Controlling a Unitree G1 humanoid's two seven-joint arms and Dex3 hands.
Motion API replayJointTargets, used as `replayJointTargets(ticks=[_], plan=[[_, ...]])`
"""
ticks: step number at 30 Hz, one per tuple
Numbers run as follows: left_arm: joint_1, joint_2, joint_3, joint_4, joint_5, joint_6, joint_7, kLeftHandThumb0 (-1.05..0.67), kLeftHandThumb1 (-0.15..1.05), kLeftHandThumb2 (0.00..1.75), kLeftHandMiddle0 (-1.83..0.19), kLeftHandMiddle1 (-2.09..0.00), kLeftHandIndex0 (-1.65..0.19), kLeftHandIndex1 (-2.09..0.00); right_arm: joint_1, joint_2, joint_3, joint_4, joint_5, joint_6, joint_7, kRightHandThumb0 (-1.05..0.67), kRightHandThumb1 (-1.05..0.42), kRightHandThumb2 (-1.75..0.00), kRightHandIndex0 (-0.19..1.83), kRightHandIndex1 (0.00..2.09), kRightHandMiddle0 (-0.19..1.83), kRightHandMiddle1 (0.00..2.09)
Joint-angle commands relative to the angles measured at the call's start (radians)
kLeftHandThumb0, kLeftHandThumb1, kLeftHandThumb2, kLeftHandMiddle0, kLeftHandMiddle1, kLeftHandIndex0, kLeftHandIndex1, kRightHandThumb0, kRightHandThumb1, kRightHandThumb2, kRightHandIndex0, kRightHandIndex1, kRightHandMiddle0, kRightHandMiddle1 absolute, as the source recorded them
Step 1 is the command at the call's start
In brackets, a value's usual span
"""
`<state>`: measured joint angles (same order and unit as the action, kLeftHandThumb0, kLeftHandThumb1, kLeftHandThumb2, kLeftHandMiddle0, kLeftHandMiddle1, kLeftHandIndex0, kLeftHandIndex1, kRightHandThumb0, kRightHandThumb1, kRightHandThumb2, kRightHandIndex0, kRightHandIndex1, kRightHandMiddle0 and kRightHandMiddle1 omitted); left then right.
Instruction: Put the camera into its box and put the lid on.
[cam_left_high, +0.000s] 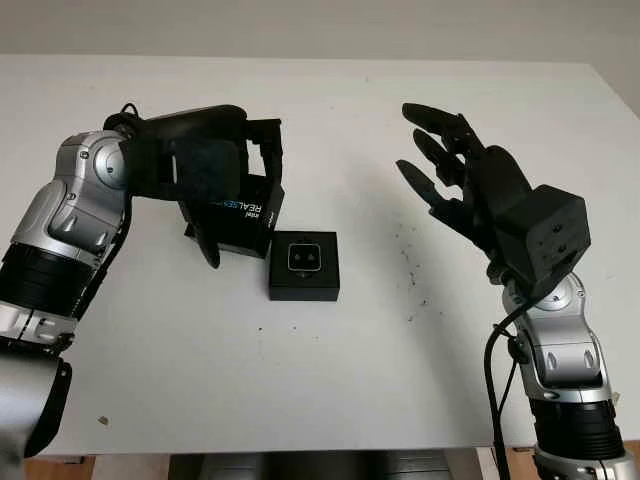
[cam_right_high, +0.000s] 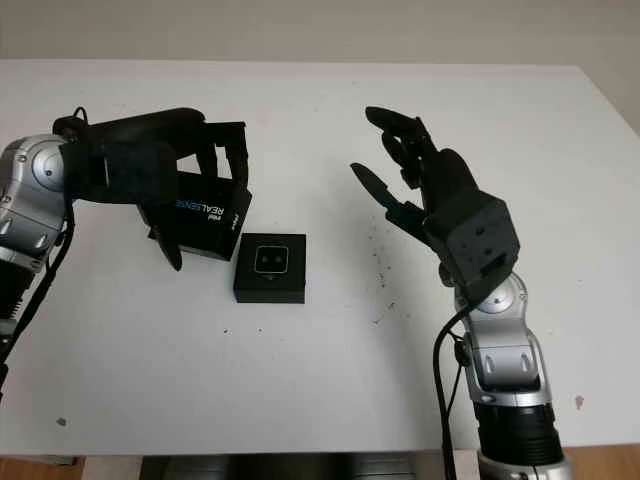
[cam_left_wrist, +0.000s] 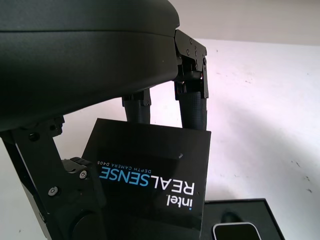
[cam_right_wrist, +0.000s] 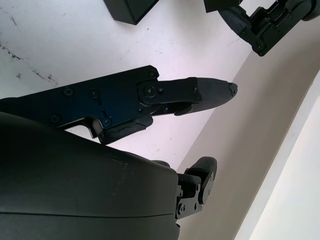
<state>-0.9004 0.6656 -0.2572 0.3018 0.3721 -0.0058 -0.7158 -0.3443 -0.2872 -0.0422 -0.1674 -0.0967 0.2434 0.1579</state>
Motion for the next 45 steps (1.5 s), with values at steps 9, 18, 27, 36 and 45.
replayJointTargets(ticks=[9, 18, 27, 36, 45], plan=[[0.02, -0.068, -0.003, -0.103, -0.001, 0.203, -0.02, -0.3, 1.05, 0.14, -0.3, -1.64, -0.18, -1.7, 0.008, 0.017, 0.007, 0.0, 0.006, -0.004, -0.002, -0.68, -1.05, -0.29, 0.17, 0.04, 0.01, 0.56], [-0.01, -0.135, -0.012, -0.012, -0.016, 0.206, -0.007, -0.32, 1.05, 0.14, -0.35, -1.8, -0.23, -1.78, 0.02, 0.027, 0.001, -0.009, 0.01, -0.001, -0.003, -0.68, -1.05, -0.29, 0.17, 0.04, 0.05, 0.45], [-0.013, -0.159, -0.048, -0.008, 0.007, 0.233, -0.025, -0.3, 1.05, 0.14, -0.44, -1.86, -0.35, -1.77, 0.023, 0.033, 0.002, -0.015, 0.009, 0.002, -0.009, -0.68, -1.05, -0.28, 0.17, 0.05, 0.09, 0.38], [-0.01, -0.187, -0.064, -0.062, -0.002, 0.397, -0.08, -0.3, 1.05, 0.16, -0.49, -1.93, -0.37, -1.84, 0.02, 0.044, 0.001, -0.014, 0.022, 0.008, -0.011, -0.67, -1.05, -0.28, 0.15, 0.04, 0.1, 0.34], [-0.033, -0.22, -0.07, -0.1, -0.013, 0.545, -0.109, -0.32, 1.05, 0.14, -0.63, -2.02, -0.43, -1.87, 0.018, 0.061, 0.001, 0.0, 0.045, 0.006, -0.011, -0.67, -1.05, -0.25, 0.1, 0.02, 0.11, 0.3]])
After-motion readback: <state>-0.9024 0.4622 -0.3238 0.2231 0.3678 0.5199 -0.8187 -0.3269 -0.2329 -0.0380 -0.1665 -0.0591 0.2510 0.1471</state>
